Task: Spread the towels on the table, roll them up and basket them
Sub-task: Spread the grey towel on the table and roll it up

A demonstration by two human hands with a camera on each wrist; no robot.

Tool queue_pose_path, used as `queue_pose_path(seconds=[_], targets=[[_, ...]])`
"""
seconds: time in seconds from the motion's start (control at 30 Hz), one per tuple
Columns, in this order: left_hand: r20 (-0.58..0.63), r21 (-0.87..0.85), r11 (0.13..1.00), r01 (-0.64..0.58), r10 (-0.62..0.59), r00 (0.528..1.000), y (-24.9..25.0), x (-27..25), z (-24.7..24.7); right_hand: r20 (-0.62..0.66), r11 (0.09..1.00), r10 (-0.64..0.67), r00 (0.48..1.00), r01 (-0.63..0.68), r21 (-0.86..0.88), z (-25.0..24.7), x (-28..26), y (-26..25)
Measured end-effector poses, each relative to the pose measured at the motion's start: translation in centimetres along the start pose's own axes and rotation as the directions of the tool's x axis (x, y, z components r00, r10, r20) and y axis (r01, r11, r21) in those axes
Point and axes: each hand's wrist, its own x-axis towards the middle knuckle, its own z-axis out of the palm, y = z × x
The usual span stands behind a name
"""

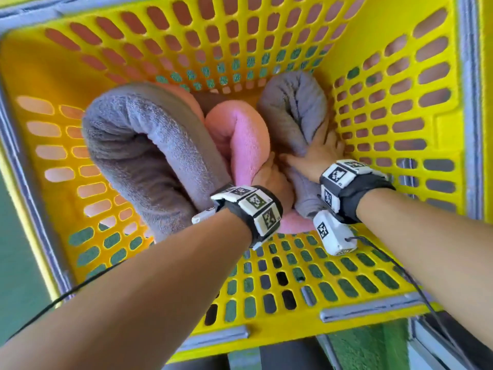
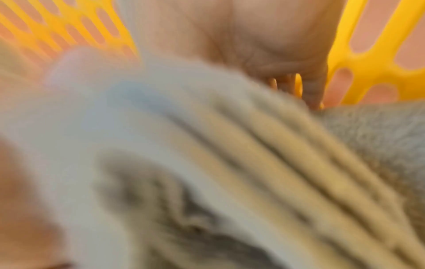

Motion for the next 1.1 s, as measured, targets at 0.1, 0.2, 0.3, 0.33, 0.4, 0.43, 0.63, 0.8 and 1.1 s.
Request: queue_pose_path(seconds=[0.1, 0.2, 0.3, 0.33, 0.4, 0.43, 0.63, 0.8, 1.1], targets=[[-0.127, -0.220, 0.973, -0.072, 0.045, 0.991, -0.5, -2.9, -2.5, 0.091, 0.996, -0.064, 0.994, 0.057, 0.076, -2.5, -1.1, 0.3], [-0.233, -0.667, 0.743, 0.063, -0.289, 0.928, -1.3, -8.5, -5.4, 0.124, 0.951, -0.175, 0.977, 0.135, 0.278, -4.6, -3.9, -1.1], [-0.173, -0.859, 0.453, 0.240, -0.696, 0.696, -3.9, -13.1, -5.8, 0.166, 0.914, -0.304, 0.938, 0.238, 0.327, -5.7, -7.5, -3.6], [-0.067, -0.901, 0.307, 0.306, -0.795, 0.602, -5.1, -14.2, -5.5, 0.173, 0.905, -0.342, 0.923, 0.275, 0.323, -5.7, -8.3, -4.4], [0.203, -0.927, -0.013, 0.375, -0.859, 0.471, -7.6, -15.9, -4.5, 0.214, 0.893, -0.412, 0.886, 0.346, 0.287, -5.7, -10.1, -6.2], [0.323, -0.915, -0.159, 0.372, -0.840, 0.436, -8.7, -16.6, -3.8, 0.249, 0.891, -0.432, 0.867, 0.368, 0.266, -5.5, -10.8, -7.4], [0.561, -0.825, -0.426, 0.371, -0.693, 0.453, -11.0, -15.9, -0.2, 0.326, 0.934, -0.352, 0.877, 0.352, 0.062, -1.9, -11.6, -12.3], [0.614, -0.789, -0.488, 0.374, -0.662, 0.431, -11.0, -14.4, 1.5, 0.323, 0.955, -0.297, 0.899, 0.280, 0.098, -0.6, -11.3, -12.5], [0.225, -0.974, -0.149, 0.172, -0.749, 0.623, -7.6, -16.9, -4.3, 0.146, 0.926, -0.329, 0.933, 0.289, 0.243, -9.6, -13.2, -5.8]])
